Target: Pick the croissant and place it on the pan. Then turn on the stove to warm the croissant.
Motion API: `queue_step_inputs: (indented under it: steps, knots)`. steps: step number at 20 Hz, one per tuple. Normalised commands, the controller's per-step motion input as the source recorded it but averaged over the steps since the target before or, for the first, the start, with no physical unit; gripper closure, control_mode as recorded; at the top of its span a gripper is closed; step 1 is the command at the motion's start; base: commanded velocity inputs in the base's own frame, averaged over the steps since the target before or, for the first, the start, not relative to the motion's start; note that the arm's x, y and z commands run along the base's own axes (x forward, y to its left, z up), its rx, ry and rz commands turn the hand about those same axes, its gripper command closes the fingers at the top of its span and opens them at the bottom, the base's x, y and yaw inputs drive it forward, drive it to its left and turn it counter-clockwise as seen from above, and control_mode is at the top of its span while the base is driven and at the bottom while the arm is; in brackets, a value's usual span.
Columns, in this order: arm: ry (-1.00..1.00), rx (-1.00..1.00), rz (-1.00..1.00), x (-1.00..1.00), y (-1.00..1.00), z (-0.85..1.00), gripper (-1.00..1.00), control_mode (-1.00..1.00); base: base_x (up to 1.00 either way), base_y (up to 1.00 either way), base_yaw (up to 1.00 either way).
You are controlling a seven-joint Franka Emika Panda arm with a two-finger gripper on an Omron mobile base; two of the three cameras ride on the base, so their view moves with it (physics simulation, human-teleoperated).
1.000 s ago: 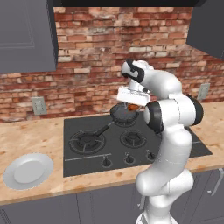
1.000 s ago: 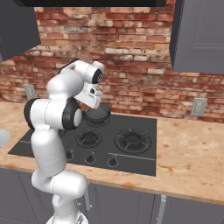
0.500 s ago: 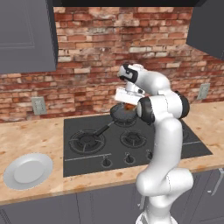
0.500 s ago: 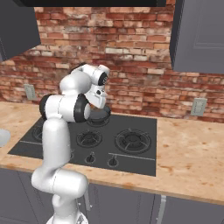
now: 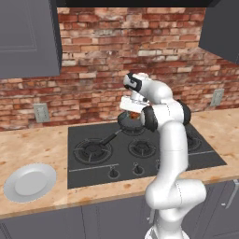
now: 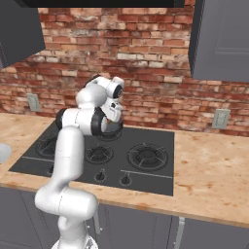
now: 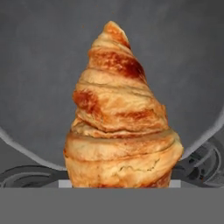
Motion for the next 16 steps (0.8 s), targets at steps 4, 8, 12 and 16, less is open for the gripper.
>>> queue_step_inputs:
  steps: [4,8,12,16]
  knots:
    - [0.0,0.0,0.0,0.47,0.0,-0.35,1.0,-1.0,0.0,0.0,0.0]
    - [0.0,0.0,0.0,0.27,0.0,-0.44,1.0,-1.0,0.0,0.0,0.0]
    - [0.0,0.0,0.0,0.04,0.0,-0.39,-1.0,-1.0,0.0,0.0,0.0]
    - [-0.01,0.0,0.0,-0.18,0.0,-0.04,-1.0,-1.0,0.0,0.0,0.0]
